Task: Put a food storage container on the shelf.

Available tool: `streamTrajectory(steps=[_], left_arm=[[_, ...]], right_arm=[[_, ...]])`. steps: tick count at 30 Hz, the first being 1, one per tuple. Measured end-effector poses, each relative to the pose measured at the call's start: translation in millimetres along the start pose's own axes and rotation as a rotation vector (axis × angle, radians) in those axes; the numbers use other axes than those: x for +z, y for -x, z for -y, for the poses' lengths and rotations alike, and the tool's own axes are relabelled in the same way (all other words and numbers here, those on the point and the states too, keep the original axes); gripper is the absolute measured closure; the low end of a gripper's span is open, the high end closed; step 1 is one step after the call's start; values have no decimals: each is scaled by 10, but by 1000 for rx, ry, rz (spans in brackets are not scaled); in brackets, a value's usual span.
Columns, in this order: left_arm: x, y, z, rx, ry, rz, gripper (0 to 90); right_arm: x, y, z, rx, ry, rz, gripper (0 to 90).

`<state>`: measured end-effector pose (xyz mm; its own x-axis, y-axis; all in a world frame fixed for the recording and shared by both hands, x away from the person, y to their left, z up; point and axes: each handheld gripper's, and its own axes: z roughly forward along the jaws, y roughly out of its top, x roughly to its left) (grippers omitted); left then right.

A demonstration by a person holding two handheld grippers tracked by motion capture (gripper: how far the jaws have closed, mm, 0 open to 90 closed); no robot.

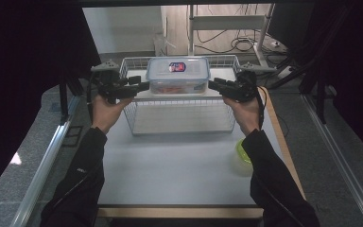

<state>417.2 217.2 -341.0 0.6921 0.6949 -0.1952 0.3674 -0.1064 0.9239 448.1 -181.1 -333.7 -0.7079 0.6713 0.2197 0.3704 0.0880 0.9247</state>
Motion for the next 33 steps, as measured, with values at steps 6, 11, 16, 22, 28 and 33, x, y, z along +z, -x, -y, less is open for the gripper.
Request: streamTrajectory(steps=[6,11,16,22,28,33], left_arm=[[108,138,115,35,-31,6,748],[256,126,91,31,-48,-31,801],[361,72,71,20,-63,-50,808],[439,21,65,13,-75,-64,795],[478,31,49,18,-85,-68,789],[439,125,88,46,-77,-48,746]], right_arm=[[96,-134,150,-56,-43,-33,860],[225,-137,150,-53,-49,-25,878],[272,-67,135,-32,-43,-6,884],[299,72,133,5,-30,25,879],[319,127,128,27,-29,39,875],[293,75,140,4,-36,38,847]])
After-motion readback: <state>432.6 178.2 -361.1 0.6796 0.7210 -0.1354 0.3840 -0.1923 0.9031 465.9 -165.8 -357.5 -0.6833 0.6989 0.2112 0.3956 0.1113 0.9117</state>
